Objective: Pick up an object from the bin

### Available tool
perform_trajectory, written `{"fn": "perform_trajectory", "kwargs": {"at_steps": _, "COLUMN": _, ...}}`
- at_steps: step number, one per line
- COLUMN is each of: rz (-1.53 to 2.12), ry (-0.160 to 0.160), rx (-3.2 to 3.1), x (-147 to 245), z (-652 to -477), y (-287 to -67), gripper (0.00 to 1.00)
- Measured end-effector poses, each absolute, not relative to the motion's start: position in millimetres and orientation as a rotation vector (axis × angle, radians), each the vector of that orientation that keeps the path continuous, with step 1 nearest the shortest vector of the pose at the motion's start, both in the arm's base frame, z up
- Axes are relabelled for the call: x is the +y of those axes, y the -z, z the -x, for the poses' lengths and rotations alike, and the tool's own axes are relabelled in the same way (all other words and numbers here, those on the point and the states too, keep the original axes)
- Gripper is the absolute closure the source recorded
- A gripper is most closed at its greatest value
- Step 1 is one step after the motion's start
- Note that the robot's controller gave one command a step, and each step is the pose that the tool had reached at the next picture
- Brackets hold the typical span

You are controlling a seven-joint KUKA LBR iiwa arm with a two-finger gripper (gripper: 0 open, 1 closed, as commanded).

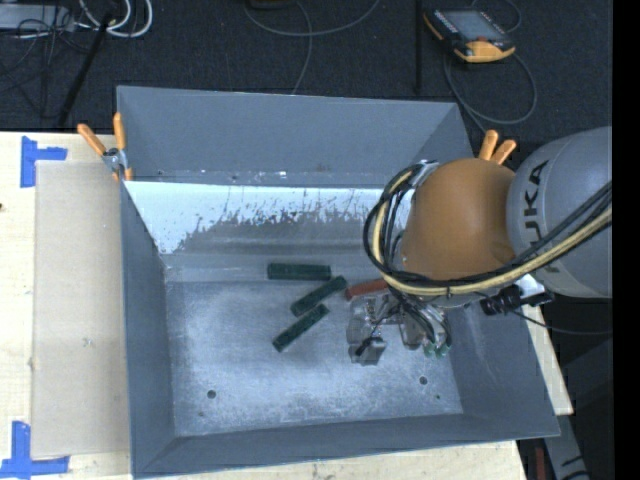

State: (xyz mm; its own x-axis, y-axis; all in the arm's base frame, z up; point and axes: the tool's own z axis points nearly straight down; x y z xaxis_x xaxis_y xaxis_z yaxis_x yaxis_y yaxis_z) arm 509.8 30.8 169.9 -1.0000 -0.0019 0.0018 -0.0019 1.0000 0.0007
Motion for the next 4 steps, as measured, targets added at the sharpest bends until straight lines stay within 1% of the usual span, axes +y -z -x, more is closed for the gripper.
{"fn": "perform_trajectory", "kwargs": {"at_steps": 1, "rz": -0.001, "ry": 0.001, "rx": -3.140, "x": 30.8, "z": -509.8, "y": -169.9, "gripper": 0.00}}
{"fn": "perform_trajectory", "kwargs": {"at_steps": 2, "rz": -0.063, "ry": 0.005, "rx": -3.136, "x": 108.1, "z": -549.4, "y": -84.2, "gripper": 0.00}}
{"fn": "perform_trajectory", "kwargs": {"at_steps": 3, "rz": -0.215, "ry": -0.001, "rx": -3.138, "x": 51.7, "z": -576.5, "y": -70.0, "gripper": 0.00}}
{"fn": "perform_trajectory", "kwargs": {"at_steps": 4, "rz": -0.214, "ry": 0.001, "rx": -3.136, "x": 53.3, "z": -575.8, "y": -70.3, "gripper": 1.00}}
